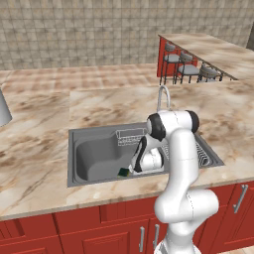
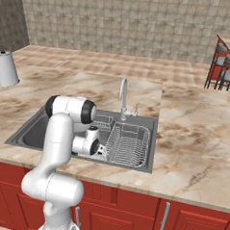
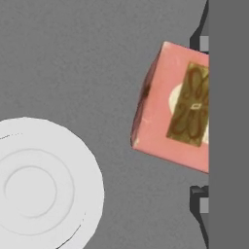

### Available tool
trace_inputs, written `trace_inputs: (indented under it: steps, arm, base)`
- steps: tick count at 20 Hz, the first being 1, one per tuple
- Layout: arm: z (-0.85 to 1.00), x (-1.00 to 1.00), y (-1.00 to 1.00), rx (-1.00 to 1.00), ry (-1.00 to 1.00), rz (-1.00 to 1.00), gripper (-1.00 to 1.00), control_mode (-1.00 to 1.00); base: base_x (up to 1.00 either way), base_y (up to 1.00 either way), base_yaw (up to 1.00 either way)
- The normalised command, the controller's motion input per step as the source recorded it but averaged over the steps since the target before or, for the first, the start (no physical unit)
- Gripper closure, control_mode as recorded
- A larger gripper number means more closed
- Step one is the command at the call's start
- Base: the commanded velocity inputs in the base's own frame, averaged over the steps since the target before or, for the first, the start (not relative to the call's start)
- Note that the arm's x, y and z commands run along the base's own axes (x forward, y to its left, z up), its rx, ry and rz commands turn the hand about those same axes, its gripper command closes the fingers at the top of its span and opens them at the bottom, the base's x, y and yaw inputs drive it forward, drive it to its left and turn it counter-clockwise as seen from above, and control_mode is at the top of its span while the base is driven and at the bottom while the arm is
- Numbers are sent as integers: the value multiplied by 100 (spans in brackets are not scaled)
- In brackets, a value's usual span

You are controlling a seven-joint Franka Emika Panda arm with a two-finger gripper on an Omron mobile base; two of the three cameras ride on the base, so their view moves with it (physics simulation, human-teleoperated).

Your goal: Pick up the bar soap and sponge from the sink, and place them back in the cabinet, and close the cabinet door.

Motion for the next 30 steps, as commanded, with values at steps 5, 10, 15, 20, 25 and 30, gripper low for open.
trace_inputs:
  steps: [5,10,15,20,25,30]
  arm:
    - [-9,0,0,0,0,0,-100,-100]
    - [-10,0,0,0,0,0,-100,-100]
    - [-7,0,0,0,0,0,100,-100]
    - [0,0,0,0,0,0,100,-100]
    - [0,2,0,0,0,0,100,-100]
    - [3,0,-1,0,0,0,100,-100]
  base:
    - [0,0,0]
    - [0,0,0]
    - [0,0,0]
    - [0,0,0]
    - [0,0,0]
    - [0,0,0]
